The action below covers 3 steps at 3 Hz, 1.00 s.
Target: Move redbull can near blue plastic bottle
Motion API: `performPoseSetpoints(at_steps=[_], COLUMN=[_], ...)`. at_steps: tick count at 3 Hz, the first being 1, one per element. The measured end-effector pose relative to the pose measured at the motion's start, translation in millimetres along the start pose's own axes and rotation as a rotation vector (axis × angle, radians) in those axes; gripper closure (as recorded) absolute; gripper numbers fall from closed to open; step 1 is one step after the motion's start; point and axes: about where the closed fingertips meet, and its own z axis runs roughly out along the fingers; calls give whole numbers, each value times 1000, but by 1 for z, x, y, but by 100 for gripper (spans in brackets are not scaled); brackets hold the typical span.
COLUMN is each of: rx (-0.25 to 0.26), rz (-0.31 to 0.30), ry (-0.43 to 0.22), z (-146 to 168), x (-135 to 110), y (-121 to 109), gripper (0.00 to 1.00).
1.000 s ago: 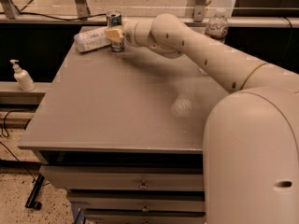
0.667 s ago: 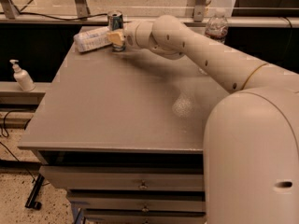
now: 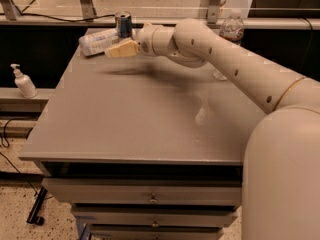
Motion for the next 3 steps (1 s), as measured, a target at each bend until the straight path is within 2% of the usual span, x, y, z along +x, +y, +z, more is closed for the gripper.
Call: performPoseSetpoints(at_steps=[2,3], rx=[-64,-87], rz=[-7,-27], ry=[-66,-92], z=[-87,-149], x=[19,27], y=[32,40], gripper=[0,0])
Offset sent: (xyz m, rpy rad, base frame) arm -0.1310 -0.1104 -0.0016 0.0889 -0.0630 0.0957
